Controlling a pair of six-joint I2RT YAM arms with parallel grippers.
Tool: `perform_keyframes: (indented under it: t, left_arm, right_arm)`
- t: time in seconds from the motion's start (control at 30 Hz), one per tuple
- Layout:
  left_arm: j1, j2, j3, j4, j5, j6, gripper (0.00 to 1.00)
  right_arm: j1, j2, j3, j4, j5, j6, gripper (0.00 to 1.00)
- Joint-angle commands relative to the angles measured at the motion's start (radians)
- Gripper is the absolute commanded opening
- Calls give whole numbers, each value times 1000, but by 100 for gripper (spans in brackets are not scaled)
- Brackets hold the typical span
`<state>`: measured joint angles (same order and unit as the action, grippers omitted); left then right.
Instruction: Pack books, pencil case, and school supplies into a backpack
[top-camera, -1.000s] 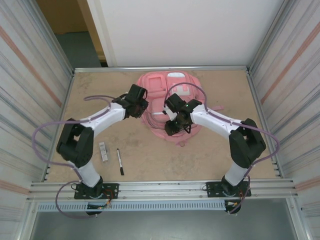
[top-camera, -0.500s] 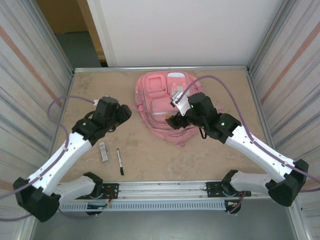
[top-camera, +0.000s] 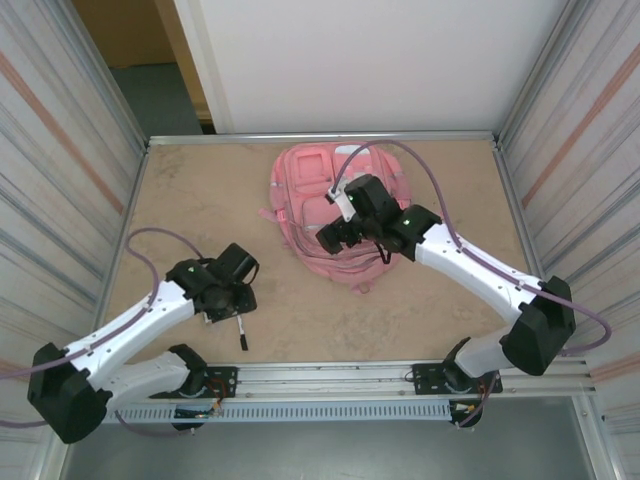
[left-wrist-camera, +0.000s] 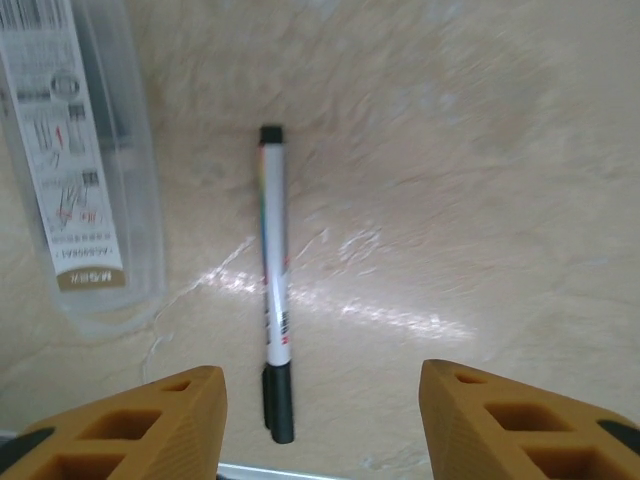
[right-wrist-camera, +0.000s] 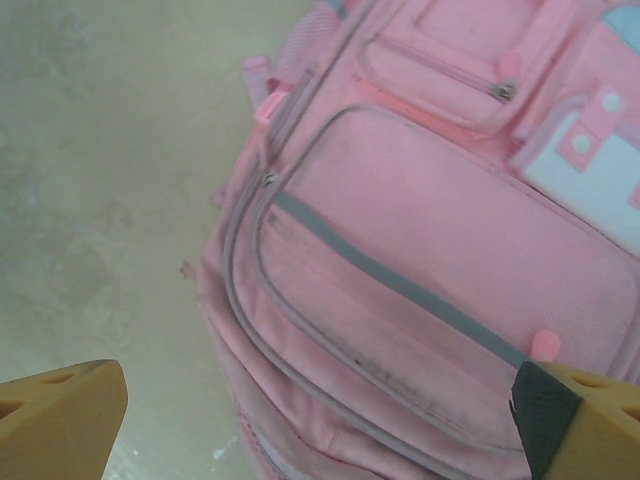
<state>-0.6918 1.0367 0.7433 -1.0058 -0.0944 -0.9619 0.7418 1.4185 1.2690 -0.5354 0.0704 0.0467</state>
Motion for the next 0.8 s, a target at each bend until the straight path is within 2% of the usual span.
perform_keyframes:
  t: [0.0, 0.07, 0.17, 0.27, 0.43, 0.5, 0.63, 0.77]
  left_arm:
    - [-22, 36, -59, -32, 31, -98, 48]
    - [-23, 62, -91, 46, 38, -85, 45]
    - [-14, 150, -117, 158, 82, -51, 33]
    - [-13, 235, -138, 242, 137, -46, 32]
    - [-1, 316, -165, 295, 124, -68, 31]
    - [0, 330, -177, 311, 122, -75, 29]
    - [-1, 311, -181, 354, 159, -59, 7]
    - [-9, 229, -140, 340, 177, -29, 4]
  right_arm:
    - [-87, 8, 30, -71, -194, 151, 99]
    - [-130, 20, 17, -57, -272, 200, 99]
    - [-150, 45, 25, -77, -268, 240, 95]
    - [-144, 63, 24, -78, -275, 246, 91]
    - [-119, 75, 31, -95, -284, 255, 88]
    - [-111, 74, 23, -89, -282, 257, 87]
    - [-115, 65, 14, -84, -269, 299, 86]
    - [-167, 88, 19, -121, -217, 441, 88]
